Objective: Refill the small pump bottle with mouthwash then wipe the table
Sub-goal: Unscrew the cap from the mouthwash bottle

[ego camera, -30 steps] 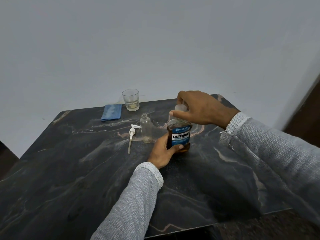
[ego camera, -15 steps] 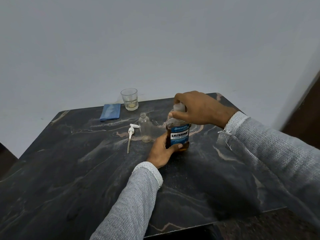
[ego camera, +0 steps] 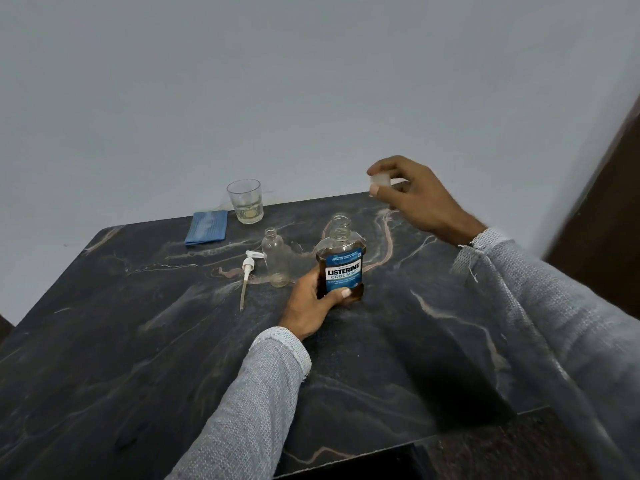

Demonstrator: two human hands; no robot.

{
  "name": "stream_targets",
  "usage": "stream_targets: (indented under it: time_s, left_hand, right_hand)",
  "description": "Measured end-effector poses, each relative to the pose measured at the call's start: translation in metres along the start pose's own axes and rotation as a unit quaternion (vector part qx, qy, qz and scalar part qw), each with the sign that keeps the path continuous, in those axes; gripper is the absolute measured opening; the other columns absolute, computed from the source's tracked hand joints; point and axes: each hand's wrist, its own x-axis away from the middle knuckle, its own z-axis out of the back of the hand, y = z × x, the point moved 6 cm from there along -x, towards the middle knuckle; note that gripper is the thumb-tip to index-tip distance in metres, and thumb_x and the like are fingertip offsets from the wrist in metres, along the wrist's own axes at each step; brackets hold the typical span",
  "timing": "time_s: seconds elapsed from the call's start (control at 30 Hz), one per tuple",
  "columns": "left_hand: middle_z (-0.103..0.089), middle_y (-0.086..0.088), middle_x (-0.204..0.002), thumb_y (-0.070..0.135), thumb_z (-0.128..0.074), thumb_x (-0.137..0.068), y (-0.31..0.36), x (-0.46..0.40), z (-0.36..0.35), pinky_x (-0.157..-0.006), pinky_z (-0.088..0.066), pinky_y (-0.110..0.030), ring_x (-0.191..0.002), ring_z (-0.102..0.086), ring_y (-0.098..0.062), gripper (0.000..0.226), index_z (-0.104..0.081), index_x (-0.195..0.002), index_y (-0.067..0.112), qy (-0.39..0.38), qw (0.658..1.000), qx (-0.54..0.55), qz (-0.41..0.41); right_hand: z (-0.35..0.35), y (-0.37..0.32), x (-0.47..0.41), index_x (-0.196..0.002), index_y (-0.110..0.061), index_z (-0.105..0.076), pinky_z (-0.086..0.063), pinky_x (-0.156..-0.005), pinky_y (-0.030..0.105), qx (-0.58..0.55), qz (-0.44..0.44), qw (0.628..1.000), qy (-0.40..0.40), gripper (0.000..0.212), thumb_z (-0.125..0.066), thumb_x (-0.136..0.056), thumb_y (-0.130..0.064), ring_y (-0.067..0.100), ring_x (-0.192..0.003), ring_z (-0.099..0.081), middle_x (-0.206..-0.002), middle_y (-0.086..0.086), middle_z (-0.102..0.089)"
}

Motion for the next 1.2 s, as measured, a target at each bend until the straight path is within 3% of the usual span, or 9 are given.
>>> stream_targets:
  time_s: [0.17, 0.3, 0.43, 0.5, 0.63, 0.8, 0.93, 1.03, 1.2]
  left_hand:
    - [-0.069, 0.018, -0.109, 0.010, -0.073, -0.082, 0.000, 0.000, -0.001, -0.090, -0.050, -0.017, -0.107, -0.064, -0.001, 0.041, -0.057, -0.109, 0.036, 0.003, 1.000, 0.005, 0.006]
    - [-0.068, 0.023, -0.105, 0.011, -0.073, -0.082, 0.000, 0.001, -0.001, -0.085, -0.049, -0.012, -0.105, -0.063, 0.005, 0.041, -0.057, -0.108, 0.038, 0.003, 1.000, 0.000, 0.013]
    - [-0.067, 0.028, -0.101, 0.013, -0.074, -0.082, -0.002, 0.001, -0.001, -0.083, -0.049, -0.010, -0.103, -0.062, 0.009, 0.040, -0.056, -0.106, 0.040, 0.000, 1.000, -0.007, 0.023]
    - [-0.068, 0.026, -0.104, 0.014, -0.074, -0.082, -0.004, 0.001, -0.001, -0.087, -0.049, -0.014, -0.105, -0.063, 0.006, 0.040, -0.056, -0.107, 0.039, 0.001, 1.000, -0.006, 0.028]
    - [-0.068, 0.018, -0.111, 0.015, -0.074, -0.082, -0.007, -0.001, 0.000, -0.097, -0.048, -0.027, -0.111, -0.063, -0.003, 0.039, -0.057, -0.108, 0.038, -0.001, 1.000, -0.007, 0.029]
    - [-0.069, 0.026, -0.105, 0.015, -0.075, -0.081, -0.008, -0.001, 0.000, -0.091, -0.049, -0.019, -0.108, -0.063, 0.003, 0.039, -0.057, -0.107, 0.039, -0.002, 0.999, -0.011, 0.034]
    - [-0.069, 0.017, -0.110, 0.015, -0.075, -0.081, -0.007, 0.000, 0.000, -0.095, -0.049, -0.024, -0.109, -0.063, -0.002, 0.040, -0.057, -0.109, 0.037, 0.002, 1.000, -0.010, 0.030]
    - [-0.070, 0.021, -0.105, 0.013, -0.075, -0.081, -0.007, 0.001, 0.000, -0.093, -0.049, -0.021, -0.107, -0.064, 0.001, 0.040, -0.057, -0.107, 0.038, 0.000, 1.000, -0.010, 0.029]
    - [-0.068, 0.024, -0.102, 0.016, -0.076, -0.080, -0.005, 0.002, 0.000, -0.087, -0.049, -0.016, -0.103, -0.063, 0.007, 0.039, -0.057, -0.106, 0.038, -0.005, 0.999, -0.011, 0.039]
  right_hand:
    - [0.006, 0.068, 0.017, -0.122, -0.018, -0.055, -0.054, -0.080, 0.023, -0.036, -0.090, 0.992, 0.085, 0.035, -0.066, -0.089, -0.013, 0.014, -0.098, -0.061, -0.113, 0.004, -0.059]
    - [-0.001, 0.107, 0.032, -0.102, -0.011, -0.061, -0.049, -0.073, 0.009, -0.042, -0.111, 0.983, 0.141, 0.020, -0.071, -0.085, -0.011, 0.010, -0.091, -0.061, -0.099, -0.003, -0.063]
    - [-0.005, 0.141, 0.041, -0.093, -0.010, -0.064, -0.048, -0.074, 0.017, -0.026, -0.138, 0.975, 0.171, 0.019, -0.076, -0.079, -0.009, 0.015, -0.085, -0.060, -0.095, 0.005, -0.066]
    - [-0.005, 0.154, 0.044, -0.091, -0.011, -0.064, -0.048, -0.071, 0.017, -0.019, -0.151, 0.973, 0.173, 0.019, -0.077, -0.078, -0.008, 0.016, -0.083, -0.060, -0.093, 0.006, -0.067]
    - [-0.001, 0.171, 0.049, -0.091, -0.015, -0.061, -0.045, -0.063, 0.006, 0.026, -0.161, 0.973, 0.166, 0.020, -0.076, -0.079, -0.009, 0.009, -0.078, -0.059, -0.095, 0.004, -0.065]
    - [0.000, 0.179, 0.051, -0.094, -0.017, -0.057, -0.046, -0.071, 0.015, 0.065, -0.167, 0.971, 0.160, 0.023, -0.073, -0.080, -0.008, 0.016, -0.085, -0.061, -0.102, 0.006, -0.063]
    - [0.000, 0.180, 0.052, -0.094, -0.018, -0.056, -0.042, -0.065, 0.009, 0.057, -0.171, 0.969, 0.166, 0.020, -0.072, -0.082, -0.013, 0.011, -0.082, -0.059, -0.100, 0.004, -0.063]
    - [0.000, 0.181, 0.053, -0.097, -0.018, -0.056, -0.042, -0.066, 0.009, 0.062, -0.176, 0.969, 0.160, 0.024, -0.073, -0.081, -0.012, 0.012, -0.085, -0.060, -0.103, 0.004, -0.063]
    - [0.000, 0.177, 0.057, -0.106, -0.020, -0.054, -0.046, -0.079, 0.017, 0.068, -0.187, 0.968, 0.154, 0.035, -0.076, -0.078, -0.016, 0.012, -0.092, -0.057, -0.114, 0.009, -0.056]
